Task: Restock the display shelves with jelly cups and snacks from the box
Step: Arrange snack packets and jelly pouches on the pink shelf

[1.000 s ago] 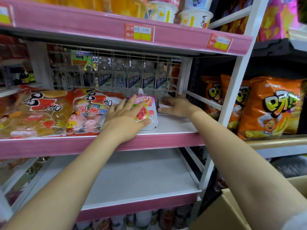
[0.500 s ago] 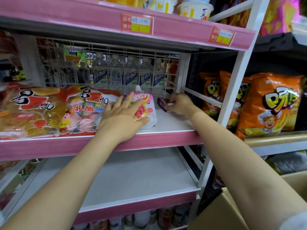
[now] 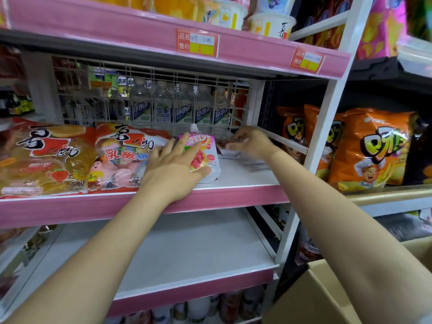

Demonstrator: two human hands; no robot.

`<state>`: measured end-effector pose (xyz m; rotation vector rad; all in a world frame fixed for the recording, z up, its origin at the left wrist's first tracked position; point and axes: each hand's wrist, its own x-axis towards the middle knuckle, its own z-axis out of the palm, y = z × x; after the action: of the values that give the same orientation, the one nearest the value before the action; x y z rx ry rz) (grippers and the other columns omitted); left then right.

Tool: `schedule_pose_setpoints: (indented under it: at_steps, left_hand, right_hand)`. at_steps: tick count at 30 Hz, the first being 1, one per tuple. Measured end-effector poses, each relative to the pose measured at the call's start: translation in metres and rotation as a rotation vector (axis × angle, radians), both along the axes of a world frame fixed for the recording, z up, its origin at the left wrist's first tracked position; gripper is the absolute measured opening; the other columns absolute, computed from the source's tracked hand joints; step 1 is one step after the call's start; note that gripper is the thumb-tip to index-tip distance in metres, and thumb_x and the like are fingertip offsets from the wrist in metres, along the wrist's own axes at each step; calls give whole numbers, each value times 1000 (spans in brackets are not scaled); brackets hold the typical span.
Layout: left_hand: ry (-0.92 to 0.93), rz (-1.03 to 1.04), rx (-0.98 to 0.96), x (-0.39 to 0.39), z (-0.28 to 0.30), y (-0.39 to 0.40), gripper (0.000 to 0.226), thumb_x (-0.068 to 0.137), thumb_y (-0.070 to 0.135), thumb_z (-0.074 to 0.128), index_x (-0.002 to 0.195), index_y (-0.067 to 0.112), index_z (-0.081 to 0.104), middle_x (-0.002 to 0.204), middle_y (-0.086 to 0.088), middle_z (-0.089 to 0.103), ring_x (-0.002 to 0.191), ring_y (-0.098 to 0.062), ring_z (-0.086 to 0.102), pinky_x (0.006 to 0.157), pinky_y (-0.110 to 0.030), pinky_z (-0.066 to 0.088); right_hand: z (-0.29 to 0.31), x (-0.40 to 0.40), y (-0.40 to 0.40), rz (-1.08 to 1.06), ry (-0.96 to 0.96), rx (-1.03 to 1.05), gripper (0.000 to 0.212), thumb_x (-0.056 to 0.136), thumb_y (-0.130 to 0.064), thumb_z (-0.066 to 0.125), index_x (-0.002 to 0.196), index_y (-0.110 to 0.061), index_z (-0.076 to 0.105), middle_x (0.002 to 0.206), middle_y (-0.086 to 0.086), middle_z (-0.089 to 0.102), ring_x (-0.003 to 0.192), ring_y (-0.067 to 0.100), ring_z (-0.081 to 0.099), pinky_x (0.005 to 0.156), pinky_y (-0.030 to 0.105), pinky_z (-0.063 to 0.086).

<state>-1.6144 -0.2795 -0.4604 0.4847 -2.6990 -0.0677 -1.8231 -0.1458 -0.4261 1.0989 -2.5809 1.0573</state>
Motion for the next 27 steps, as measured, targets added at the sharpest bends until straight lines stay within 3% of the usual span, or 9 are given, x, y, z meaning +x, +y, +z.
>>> schedule_pose_setpoints:
  at_steps: [3, 6, 8, 11, 15, 17, 20, 24, 27]
  left_hand:
    - [-3, -5, 2, 1, 0, 0, 70, 95, 72, 28, 156, 47, 4, 166, 10, -12, 154, -17, -4, 121, -41, 2]
    - [1, -4, 9, -1, 1, -2, 70, 95, 73, 28, 156, 48, 4, 166, 11, -11, 153, -16, -3, 121, -42, 2]
    - [-2, -3, 13, -1, 1, -2, 70, 94, 73, 29, 155, 48, 4, 166, 11, -11, 153, -16, -3, 121, -43, 2]
    - [3, 3, 10, -2, 0, -1, 70, 94, 73, 29, 155, 48, 5, 166, 12, -11, 154, -16, -3, 121, -42, 2]
    - [8, 11, 18, -1, 0, -1, 70, 94, 73, 29, 155, 48, 5, 166, 12, -11, 154, -17, -3, 121, -42, 2]
    - [2, 15, 18, -1, -1, 0, 70, 94, 73, 29, 155, 49, 4, 166, 13, -12, 154, -16, -3, 121, -41, 1]
    - [-2, 17, 12, -2, 0, 0, 70, 94, 73, 28, 155, 48, 3, 166, 13, -13, 153, -16, -4, 121, -41, 1]
    - [1, 17, 17, -1, -1, -1, 70, 94, 72, 28, 155, 48, 3, 165, 13, -14, 153, -16, -5, 121, -41, 1]
    - [3, 15, 13, -2, -2, -2, 70, 94, 73, 28, 155, 49, 3, 166, 13, -14, 153, -16, -5, 121, -41, 1]
  right_hand:
    - [-4, -6, -13, 119, -9, 186, 62, 85, -38, 76, 139, -18, 53, 138, 2, 57, 124, 21, 53, 104, 27, 40]
    - [-6, -19, -21, 139, 8, 359, 75, 86, -50, 72, 150, -24, 42, 151, -2, 46, 137, 19, 45, 106, 22, 29]
    - [-9, -24, -20, 114, 19, 395, 79, 85, -59, 68, 151, -25, 41, 153, -2, 44, 138, 19, 43, 105, 22, 27]
    - [-12, -26, -17, 60, 23, 372, 91, 74, -72, 69, 148, -26, 43, 151, -2, 46, 136, 21, 45, 112, 32, 34]
    - [-19, -33, -19, -62, 56, 187, 66, 78, -55, 77, 126, -14, 58, 129, 7, 60, 117, 26, 56, 87, 28, 43]
    - [-21, -35, -21, -135, 57, 163, 75, 78, -52, 78, 135, -13, 50, 140, 14, 51, 129, 32, 46, 94, 32, 43]
    - [-23, -38, -23, -194, -21, 246, 103, 74, -63, 76, 153, -16, 29, 158, 19, 27, 141, 35, 33, 108, 34, 36]
    - [-26, -42, -25, -120, -57, 269, 100, 73, -66, 74, 153, -19, 35, 152, 5, 46, 138, 28, 43, 111, 33, 38]
    - [-26, -43, -24, -125, -105, 156, 82, 77, -57, 76, 144, -18, 50, 142, 4, 56, 131, 24, 51, 107, 27, 40]
